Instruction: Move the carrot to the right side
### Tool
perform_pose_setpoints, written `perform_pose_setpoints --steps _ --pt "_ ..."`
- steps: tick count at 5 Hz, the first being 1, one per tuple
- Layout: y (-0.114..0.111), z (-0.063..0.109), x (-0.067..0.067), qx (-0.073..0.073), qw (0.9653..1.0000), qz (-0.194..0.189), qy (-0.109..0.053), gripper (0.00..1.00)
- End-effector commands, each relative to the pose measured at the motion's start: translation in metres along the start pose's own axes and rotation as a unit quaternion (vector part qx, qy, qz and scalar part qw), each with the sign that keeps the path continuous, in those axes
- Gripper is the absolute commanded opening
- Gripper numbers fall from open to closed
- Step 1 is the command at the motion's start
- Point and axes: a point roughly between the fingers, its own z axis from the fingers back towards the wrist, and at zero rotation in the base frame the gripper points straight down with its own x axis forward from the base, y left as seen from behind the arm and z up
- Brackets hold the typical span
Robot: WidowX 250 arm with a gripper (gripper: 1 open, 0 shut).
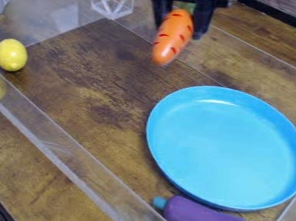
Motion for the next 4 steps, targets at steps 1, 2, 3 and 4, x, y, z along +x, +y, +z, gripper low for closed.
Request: perform_pose_setpoints --steps 1,2,3,4 --pt "-0.025 0.015 0.012 0.003 0.9993 -0.021 -0.029 0.0" --pt "-0.042 -0.005 0.019 0.005 0.9995 -0.016 -0.026 0.0" --pt "-0.051 -0.029 0.025 0.01 0.9995 -0.003 -0.029 0.0" --pt "-0.056 -0.035 0.03 0.019 0.9992 0.004 -0.034 0.0"
